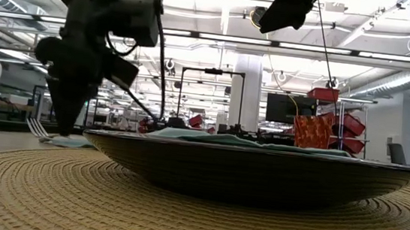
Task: Set table place
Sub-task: Fold the blue napkin
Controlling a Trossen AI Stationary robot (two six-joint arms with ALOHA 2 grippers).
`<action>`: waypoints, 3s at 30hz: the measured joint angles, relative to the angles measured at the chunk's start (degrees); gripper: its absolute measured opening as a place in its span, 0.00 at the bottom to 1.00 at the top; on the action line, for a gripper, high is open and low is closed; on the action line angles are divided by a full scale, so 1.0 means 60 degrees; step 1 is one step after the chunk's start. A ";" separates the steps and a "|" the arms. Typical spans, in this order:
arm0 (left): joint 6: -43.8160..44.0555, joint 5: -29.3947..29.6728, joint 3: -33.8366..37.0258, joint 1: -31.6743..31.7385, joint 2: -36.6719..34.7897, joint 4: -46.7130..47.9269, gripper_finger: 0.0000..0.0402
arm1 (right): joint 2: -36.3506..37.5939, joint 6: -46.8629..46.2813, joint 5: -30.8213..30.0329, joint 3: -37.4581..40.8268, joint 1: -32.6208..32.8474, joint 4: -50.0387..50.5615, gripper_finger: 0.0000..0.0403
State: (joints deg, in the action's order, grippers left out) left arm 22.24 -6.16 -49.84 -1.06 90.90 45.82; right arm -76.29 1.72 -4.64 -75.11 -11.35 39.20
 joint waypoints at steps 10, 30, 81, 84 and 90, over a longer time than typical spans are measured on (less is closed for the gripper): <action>0.0678 0.0188 0.0175 -0.0733 0.0922 -0.0843 0.00 | 0.0000 -0.0062 0.0019 -0.0001 0.0029 0.0092 0.42; 0.3309 -0.0148 0.0248 -0.2717 0.0763 -0.0428 0.00 | 0.0000 -0.0151 0.0054 -0.0001 0.0033 0.0766 0.42; 0.4713 0.0689 0.0166 -0.3676 0.0493 -0.1142 0.00 | 0.0280 -1.2424 -0.4652 0.7768 0.7359 -0.7467 0.42; 0.4720 0.0757 0.0164 -0.3681 0.0493 -0.1191 0.00 | 0.0279 -1.2683 -0.4774 0.7800 0.7351 -0.7102 0.42; 0.4743 0.0870 0.0164 -0.3776 0.0493 -0.1280 0.00 | 0.0250 -1.3377 -0.4743 0.7813 0.7351 -0.6572 0.42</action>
State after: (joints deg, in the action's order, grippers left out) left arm 50.70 -0.94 -48.86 -23.71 93.86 38.14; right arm -74.79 -78.55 -33.10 -28.23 32.75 -0.23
